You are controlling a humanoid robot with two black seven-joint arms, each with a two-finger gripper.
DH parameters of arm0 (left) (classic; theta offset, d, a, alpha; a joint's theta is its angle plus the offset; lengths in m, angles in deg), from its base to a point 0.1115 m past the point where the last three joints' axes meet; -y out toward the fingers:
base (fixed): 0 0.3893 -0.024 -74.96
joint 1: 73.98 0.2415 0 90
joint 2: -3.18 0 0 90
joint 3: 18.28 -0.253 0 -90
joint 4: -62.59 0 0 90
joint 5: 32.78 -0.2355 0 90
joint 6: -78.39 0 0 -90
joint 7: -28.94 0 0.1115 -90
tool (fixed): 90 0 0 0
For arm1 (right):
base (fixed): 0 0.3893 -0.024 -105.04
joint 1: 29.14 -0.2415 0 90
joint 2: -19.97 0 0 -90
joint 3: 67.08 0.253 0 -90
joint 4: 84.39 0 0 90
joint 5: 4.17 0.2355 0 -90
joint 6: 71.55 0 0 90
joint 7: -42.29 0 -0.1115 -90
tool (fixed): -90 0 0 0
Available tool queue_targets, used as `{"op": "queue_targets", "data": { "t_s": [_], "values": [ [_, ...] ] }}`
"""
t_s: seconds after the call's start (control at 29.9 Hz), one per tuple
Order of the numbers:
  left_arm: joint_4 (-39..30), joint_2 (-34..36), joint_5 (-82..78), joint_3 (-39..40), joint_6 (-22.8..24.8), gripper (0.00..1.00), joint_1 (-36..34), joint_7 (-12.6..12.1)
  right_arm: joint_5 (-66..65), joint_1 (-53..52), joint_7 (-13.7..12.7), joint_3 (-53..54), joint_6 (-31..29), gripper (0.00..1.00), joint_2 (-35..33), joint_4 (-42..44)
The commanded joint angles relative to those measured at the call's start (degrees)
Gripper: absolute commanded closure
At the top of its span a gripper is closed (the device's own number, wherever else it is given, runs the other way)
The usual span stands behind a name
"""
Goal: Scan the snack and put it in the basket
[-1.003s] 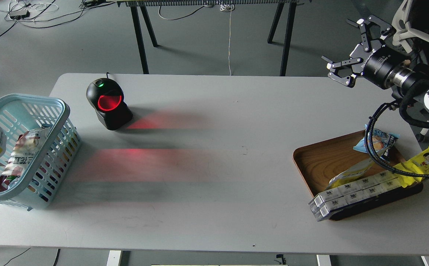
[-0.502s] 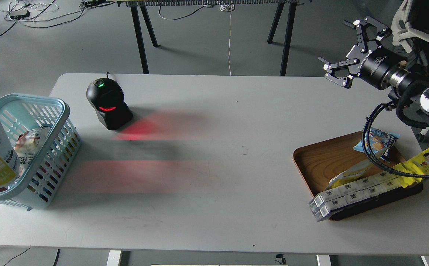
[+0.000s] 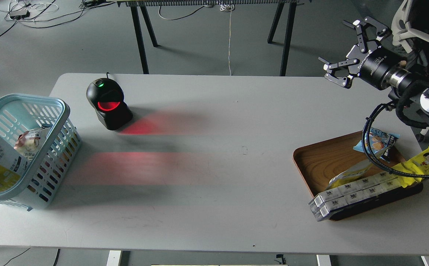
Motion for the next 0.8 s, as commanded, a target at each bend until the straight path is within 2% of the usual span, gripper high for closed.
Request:
{"op": "queue_targets", "data": {
  "t_s": [0.0,0.1,0.33,0.43,0.54,0.7,0.77],
  "values": [
    [0.20,0.58,1.07,0.42,0.00,0.05,-0.67,-0.01,0.00,0.00,0.00,0.00,-0.01,0.03,0.16,0.00],
    [0.20,1.20,1.15,2.96,0.00,0.01,-1.63,-0.01,-0.26,0.00,0.00,0.00,-0.01,0.03,0.43,0.00],
    [0.56,1.73,1.33,14.03,1.06,0.01,-3.04,-0.01,-0.35,-0.44,0.00,0.09,0.43,0.03,0.43,-0.09],
    [0.64,0.76,4.83,18.08,1.41,0.01,-4.18,-0.01,-0.35,-1.23,0.00,0.09,0.87,0.03,0.43,-0.17],
    [1.26,-3.26,11.85,20.46,1.32,0.01,-6.37,-0.01,-0.35,-1.67,0.00,0.35,2.53,0.03,0.52,-0.52],
    [3.36,-14.77,26.87,21.78,1.41,0.01,-12.61,-9.88,-0.35,-2.37,0.00,0.35,4.30,0.03,1.84,-0.96],
    [4.16,-20.13,33.73,22.13,0.27,0.01,-13.50,-12.00,-0.35,-2.55,0.00,0.35,4.39,0.03,1.92,-1.23]
  ]
}}
